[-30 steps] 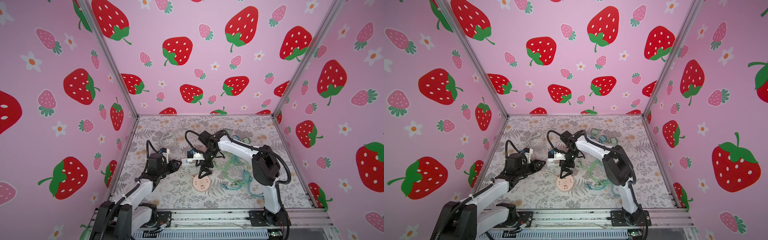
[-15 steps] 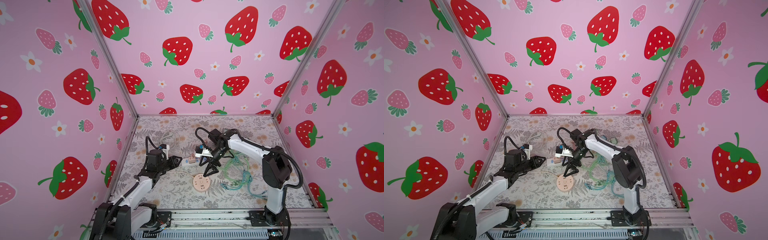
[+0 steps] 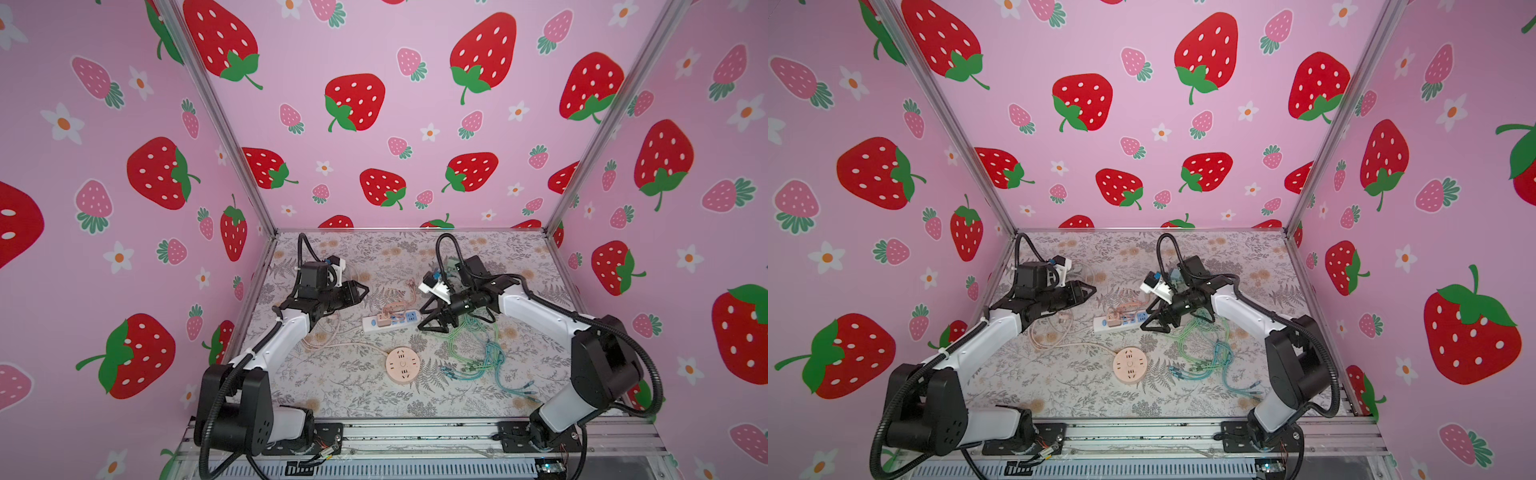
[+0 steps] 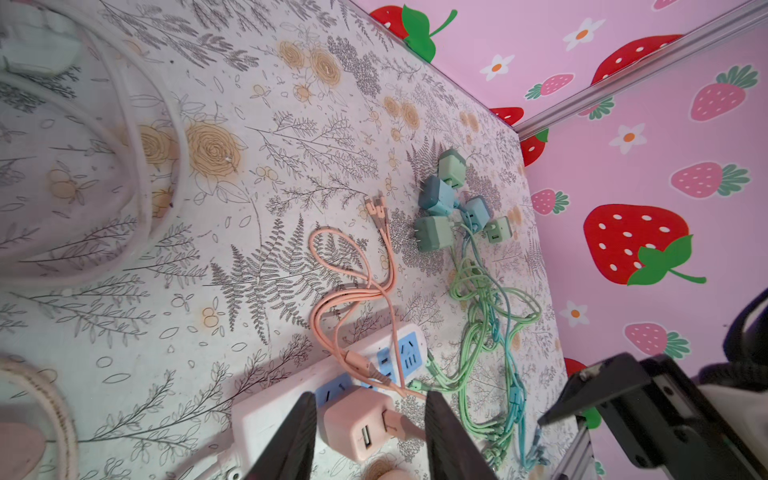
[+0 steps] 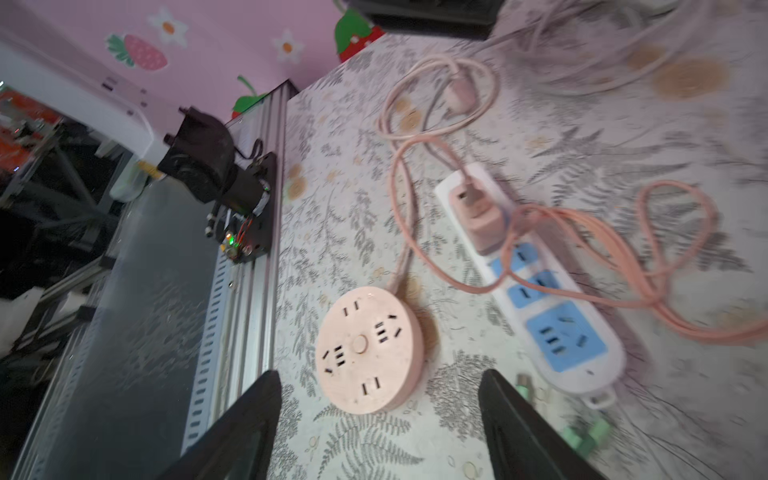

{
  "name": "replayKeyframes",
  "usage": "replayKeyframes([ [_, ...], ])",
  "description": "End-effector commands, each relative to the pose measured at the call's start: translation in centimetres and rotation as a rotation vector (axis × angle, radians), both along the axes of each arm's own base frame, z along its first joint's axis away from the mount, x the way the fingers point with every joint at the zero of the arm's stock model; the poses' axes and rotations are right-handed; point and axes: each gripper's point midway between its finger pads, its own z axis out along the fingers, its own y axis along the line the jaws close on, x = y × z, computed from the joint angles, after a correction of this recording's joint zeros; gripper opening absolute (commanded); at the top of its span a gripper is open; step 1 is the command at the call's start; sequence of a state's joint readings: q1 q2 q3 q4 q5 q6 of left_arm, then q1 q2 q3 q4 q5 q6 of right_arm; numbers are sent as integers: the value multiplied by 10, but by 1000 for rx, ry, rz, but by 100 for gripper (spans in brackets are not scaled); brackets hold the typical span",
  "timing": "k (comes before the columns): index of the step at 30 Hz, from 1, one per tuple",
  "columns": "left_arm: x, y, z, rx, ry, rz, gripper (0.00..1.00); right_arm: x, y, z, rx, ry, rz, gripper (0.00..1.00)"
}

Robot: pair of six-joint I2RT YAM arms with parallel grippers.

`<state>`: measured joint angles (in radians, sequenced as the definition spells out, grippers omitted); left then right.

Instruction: Insert the plug

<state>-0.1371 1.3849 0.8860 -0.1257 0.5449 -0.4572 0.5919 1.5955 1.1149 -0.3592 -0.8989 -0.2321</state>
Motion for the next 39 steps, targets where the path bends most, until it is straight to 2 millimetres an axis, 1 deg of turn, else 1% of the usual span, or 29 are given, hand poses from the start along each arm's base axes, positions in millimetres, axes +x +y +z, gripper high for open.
replayKeyframes([
  [1,8,-13,2,1,47,-79,49,52,-11,2,-7,-33,-264,75],
  [3,16,-19,-1,23,65,-97,51,73,-22,-2,-29,-30,-365,71],
  [4,20,-20,-4,39,79,-97,52,80,-26,-4,-39,-32,-399,71],
  [8,33,-22,-23,164,145,-107,52,93,-37,-11,-61,-44,-470,71],
  [12,39,-37,-42,294,150,-203,51,92,-40,-16,-71,-42,-480,71],
  [14,43,-40,-53,386,163,-234,50,92,-42,-18,-78,-45,-487,71],
  [17,50,-40,-73,529,207,-251,49,92,-46,-16,-83,-61,-502,71],
  [20,59,-38,-90,617,225,-242,48,92,-51,-16,-95,-76,-522,71],
  [23,67,-40,-103,627,247,-236,46,89,-54,-16,-95,-83,-523,71],
  [26,75,-48,-114,621,248,-264,43,85,-56,-17,-90,-86,-524,72],
  [29,82,-51,-121,658,219,-293,41,83,-58,-20,-88,-90,-529,72],
  [32,89,-53,-123,679,186,-306,40,79,-58,-22,-83,-88,-523,72],
  [35,95,-58,-121,670,150,-319,39,79,-59,-24,-83,-88,-524,72],
  [39,97,-70,-117,635,106,-369,39,79,-59,-25,-81,-89,-523,72],
])
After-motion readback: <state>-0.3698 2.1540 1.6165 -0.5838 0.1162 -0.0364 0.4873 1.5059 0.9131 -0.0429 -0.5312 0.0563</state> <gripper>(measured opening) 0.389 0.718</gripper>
